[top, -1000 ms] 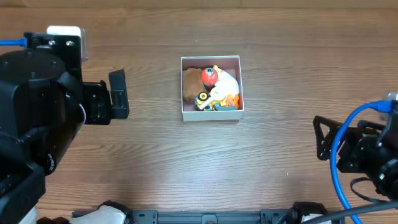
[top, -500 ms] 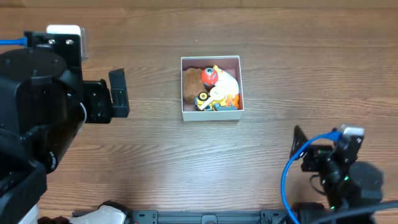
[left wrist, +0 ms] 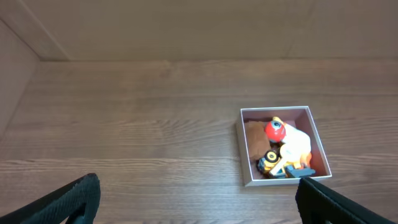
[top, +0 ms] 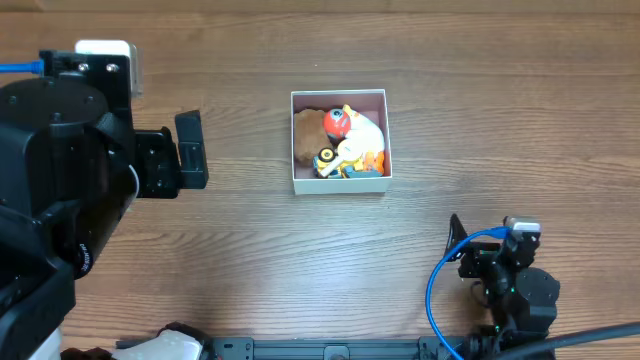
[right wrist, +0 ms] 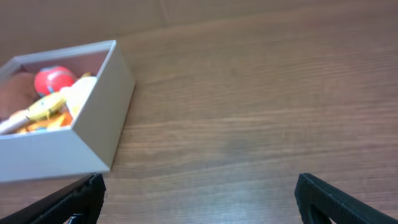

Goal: Pack container

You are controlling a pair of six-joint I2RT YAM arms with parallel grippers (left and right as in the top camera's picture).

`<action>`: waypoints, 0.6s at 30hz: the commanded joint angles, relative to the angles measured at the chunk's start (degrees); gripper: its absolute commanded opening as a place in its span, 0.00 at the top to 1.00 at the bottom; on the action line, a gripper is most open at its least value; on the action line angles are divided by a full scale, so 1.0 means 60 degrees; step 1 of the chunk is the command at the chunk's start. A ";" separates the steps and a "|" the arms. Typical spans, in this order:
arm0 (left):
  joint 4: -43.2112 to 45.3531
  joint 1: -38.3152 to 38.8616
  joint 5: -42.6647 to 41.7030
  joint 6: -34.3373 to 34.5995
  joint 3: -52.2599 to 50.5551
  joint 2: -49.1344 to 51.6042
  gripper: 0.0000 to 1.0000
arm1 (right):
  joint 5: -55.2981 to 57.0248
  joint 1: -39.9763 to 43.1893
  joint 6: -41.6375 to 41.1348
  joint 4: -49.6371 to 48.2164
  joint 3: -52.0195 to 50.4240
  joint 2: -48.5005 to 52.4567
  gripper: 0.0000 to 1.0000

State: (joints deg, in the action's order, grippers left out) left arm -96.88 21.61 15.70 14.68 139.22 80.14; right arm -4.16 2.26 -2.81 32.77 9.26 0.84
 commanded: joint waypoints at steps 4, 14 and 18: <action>0.0018 -0.0051 0.0095 0.0098 0.0047 0.0018 0.00 | 0.0044 0.0018 0.0044 -0.0022 -0.0098 -0.0113 0.00; 0.0018 -0.0062 0.0095 0.0098 -0.0113 0.0047 0.00 | 0.0044 0.0018 0.0044 -0.0018 -0.0098 -0.0113 0.00; 0.1115 -0.1304 -0.0237 0.0135 -0.1508 -0.0801 0.00 | 0.0044 0.0018 0.0044 -0.0022 -0.0098 -0.0113 0.00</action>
State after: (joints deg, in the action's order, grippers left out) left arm -94.00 18.39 15.49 14.70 135.28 79.09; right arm -4.21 2.26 -2.79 32.64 9.26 0.84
